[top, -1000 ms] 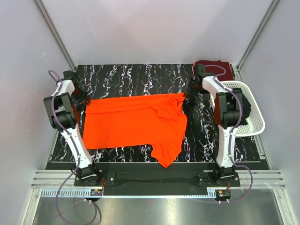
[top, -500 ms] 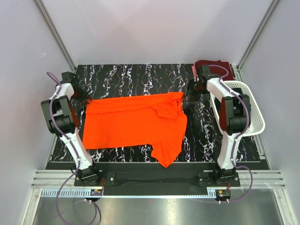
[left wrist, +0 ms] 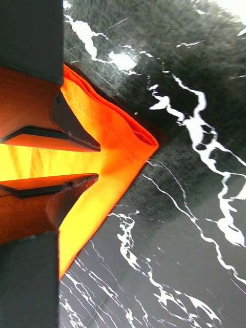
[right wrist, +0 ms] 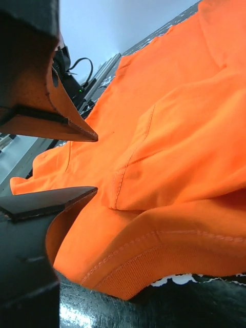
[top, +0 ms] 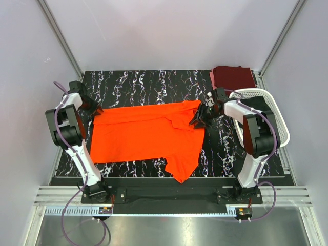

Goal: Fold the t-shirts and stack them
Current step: Fold the tshirt

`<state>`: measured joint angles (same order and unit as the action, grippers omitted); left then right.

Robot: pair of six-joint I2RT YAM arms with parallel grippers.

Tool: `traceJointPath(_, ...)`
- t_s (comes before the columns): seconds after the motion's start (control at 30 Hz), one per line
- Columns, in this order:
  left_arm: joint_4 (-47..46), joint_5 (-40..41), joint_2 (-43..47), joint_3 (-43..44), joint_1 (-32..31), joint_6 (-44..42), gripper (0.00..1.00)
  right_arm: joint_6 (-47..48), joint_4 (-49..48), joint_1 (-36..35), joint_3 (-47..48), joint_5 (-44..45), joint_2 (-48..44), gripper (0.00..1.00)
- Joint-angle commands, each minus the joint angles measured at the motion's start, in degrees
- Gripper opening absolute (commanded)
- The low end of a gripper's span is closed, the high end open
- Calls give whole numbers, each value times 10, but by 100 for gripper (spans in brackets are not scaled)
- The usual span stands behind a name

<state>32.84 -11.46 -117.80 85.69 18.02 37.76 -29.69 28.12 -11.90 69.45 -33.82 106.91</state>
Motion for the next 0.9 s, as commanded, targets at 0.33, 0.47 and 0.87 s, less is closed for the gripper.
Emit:
traceJointPath(0.33, 5, -39, 1, 16, -4, -9, 30, -9, -32, -1, -3, -11, 33, 46)
traceJointPath(0.47, 6, -42, -2, 22, -4, -10, 30, -6, -28, -1, -7, -1, 38, 47)
traceJointPath(0.87, 9, -44, -9, 33, -3, -12, 31, -14, -45, -10, 3, -11, 63, 36)
